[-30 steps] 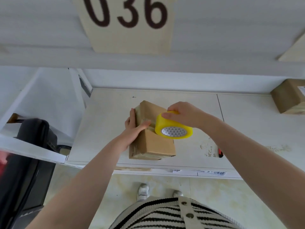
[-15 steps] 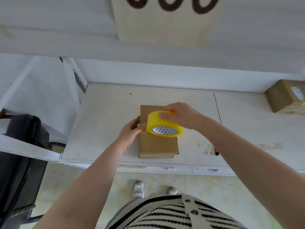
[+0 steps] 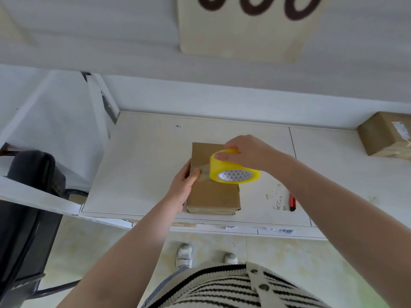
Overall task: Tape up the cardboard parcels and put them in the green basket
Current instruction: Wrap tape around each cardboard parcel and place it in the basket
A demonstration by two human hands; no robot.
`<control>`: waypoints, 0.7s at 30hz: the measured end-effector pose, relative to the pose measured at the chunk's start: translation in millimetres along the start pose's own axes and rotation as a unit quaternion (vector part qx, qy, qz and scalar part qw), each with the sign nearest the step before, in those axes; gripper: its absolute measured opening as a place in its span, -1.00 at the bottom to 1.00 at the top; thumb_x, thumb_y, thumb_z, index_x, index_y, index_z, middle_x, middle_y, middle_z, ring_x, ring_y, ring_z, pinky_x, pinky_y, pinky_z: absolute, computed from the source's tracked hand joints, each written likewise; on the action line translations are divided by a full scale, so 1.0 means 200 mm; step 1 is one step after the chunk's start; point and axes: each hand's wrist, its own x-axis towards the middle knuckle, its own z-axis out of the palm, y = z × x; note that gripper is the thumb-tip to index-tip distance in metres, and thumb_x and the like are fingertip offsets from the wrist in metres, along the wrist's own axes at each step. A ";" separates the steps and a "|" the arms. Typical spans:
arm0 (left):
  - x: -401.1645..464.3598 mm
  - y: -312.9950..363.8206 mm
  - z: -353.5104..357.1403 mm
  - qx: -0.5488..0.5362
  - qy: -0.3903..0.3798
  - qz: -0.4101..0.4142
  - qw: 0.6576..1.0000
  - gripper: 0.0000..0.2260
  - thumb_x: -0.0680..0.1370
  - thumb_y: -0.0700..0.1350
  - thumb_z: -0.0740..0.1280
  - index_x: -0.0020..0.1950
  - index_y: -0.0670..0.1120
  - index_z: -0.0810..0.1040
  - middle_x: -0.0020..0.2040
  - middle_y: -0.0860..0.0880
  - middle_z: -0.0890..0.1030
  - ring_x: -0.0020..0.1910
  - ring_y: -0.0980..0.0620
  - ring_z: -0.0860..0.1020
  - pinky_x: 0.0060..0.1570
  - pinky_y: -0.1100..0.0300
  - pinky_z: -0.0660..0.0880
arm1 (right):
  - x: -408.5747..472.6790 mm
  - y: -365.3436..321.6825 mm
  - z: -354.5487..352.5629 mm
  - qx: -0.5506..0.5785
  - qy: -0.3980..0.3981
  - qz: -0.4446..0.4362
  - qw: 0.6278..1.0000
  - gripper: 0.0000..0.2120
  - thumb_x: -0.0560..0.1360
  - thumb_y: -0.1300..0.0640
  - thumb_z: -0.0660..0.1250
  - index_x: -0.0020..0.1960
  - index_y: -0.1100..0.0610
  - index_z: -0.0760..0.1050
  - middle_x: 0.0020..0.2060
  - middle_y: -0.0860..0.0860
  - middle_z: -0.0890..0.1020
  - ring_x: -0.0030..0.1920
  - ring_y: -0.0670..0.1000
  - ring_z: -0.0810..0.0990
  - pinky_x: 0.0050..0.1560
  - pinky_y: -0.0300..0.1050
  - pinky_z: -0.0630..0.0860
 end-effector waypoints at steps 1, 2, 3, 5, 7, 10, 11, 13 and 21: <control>0.00 0.00 0.00 0.004 0.001 0.003 1.000 -0.63 0.66 -0.06 0.26 0.47 0.09 0.41 0.30 0.06 0.60 0.30 0.03 0.55 0.40 -0.12 0.38 | -0.01 0.03 -0.02 -0.011 -0.001 0.012 1.000 -0.56 0.44 -0.42 0.20 -0.32 -0.08 0.46 -0.33 -0.12 0.54 -0.27 -0.13 0.51 -0.25 -0.12 0.43; 0.00 0.00 0.00 0.012 0.002 0.007 1.000 -0.64 0.66 -0.05 0.26 0.46 0.11 0.42 0.29 0.08 0.60 0.30 0.04 0.55 0.40 -0.12 0.39 | -0.03 0.07 -0.03 -0.021 -0.006 0.025 0.999 -0.52 0.41 -0.45 0.20 -0.32 -0.06 0.48 -0.32 -0.09 0.56 -0.26 -0.08 0.54 -0.23 -0.09 0.46; 0.00 -0.01 0.00 0.016 0.003 0.012 1.000 -0.65 0.66 -0.03 0.25 0.45 0.13 0.43 0.28 0.09 0.61 0.29 0.05 0.55 0.40 -0.11 0.39 | -0.05 0.10 -0.04 -0.032 -0.011 0.036 0.999 -0.49 0.38 -0.48 0.20 -0.34 -0.03 0.48 -0.32 -0.07 0.57 -0.26 -0.04 0.55 -0.23 -0.07 0.48; -0.01 -0.01 0.01 0.017 0.005 0.020 1.000 -0.65 0.66 -0.03 0.25 0.45 0.13 0.43 0.29 0.10 0.60 0.31 0.06 0.54 0.40 -0.10 0.39 | -0.08 0.15 -0.04 -0.050 -0.012 0.050 0.997 -0.46 0.36 -0.48 0.23 -0.42 -0.02 0.39 -0.40 -0.07 0.50 -0.34 -0.05 0.50 -0.31 -0.09 0.39; 0.00 -0.01 0.01 0.024 0.014 0.024 0.999 -0.63 0.66 -0.02 0.25 0.48 0.11 0.40 0.32 0.11 0.58 0.33 0.08 0.52 0.41 -0.06 0.38 | -0.11 0.20 -0.02 -0.059 -0.006 0.064 0.996 -0.46 0.37 -0.46 0.28 -0.47 -0.04 0.28 -0.47 -0.09 0.40 -0.41 -0.11 0.40 -0.37 -0.13 0.26; -0.01 -0.01 0.01 0.043 0.018 0.032 0.998 -0.68 0.66 -0.02 0.25 0.41 0.20 0.44 0.26 0.23 0.59 0.26 0.26 0.53 0.35 0.11 0.41 | -0.15 0.27 0.03 -0.081 -0.030 0.100 0.991 -0.49 0.37 -0.46 0.29 -0.43 -0.08 0.24 -0.44 -0.13 0.37 -0.41 -0.15 0.35 -0.38 -0.17 0.21; -0.01 -0.01 0.01 0.047 0.018 0.034 0.998 -0.69 0.66 -0.03 0.25 0.39 0.22 0.44 0.24 0.26 0.60 0.24 0.30 0.53 0.33 0.15 0.40 | -0.15 0.30 0.05 -0.075 -0.040 0.111 0.990 -0.49 0.36 -0.46 0.30 -0.42 -0.08 0.26 -0.43 -0.13 0.39 -0.40 -0.14 0.37 -0.38 -0.17 0.23; 0.00 -0.02 0.00 0.046 0.018 0.031 0.998 -0.66 0.66 -0.02 0.25 0.44 0.18 0.43 0.27 0.24 0.58 0.29 0.26 0.51 0.38 0.11 0.38 | -0.15 0.35 0.11 -0.040 -0.051 0.128 0.990 -0.50 0.35 -0.45 0.31 -0.42 -0.05 0.35 -0.41 -0.10 0.45 -0.37 -0.10 0.44 -0.36 -0.15 0.28; 0.00 0.00 -0.02 0.133 -0.004 0.037 0.990 -0.61 0.65 0.03 0.23 0.49 0.14 0.37 0.33 0.18 0.56 0.34 0.15 0.49 0.43 -0.03 0.36 | -0.11 0.45 0.26 0.005 -0.047 0.161 0.986 -0.49 0.33 -0.44 0.34 -0.42 -0.02 0.37 -0.41 -0.09 0.45 -0.35 -0.09 0.44 -0.36 -0.14 0.25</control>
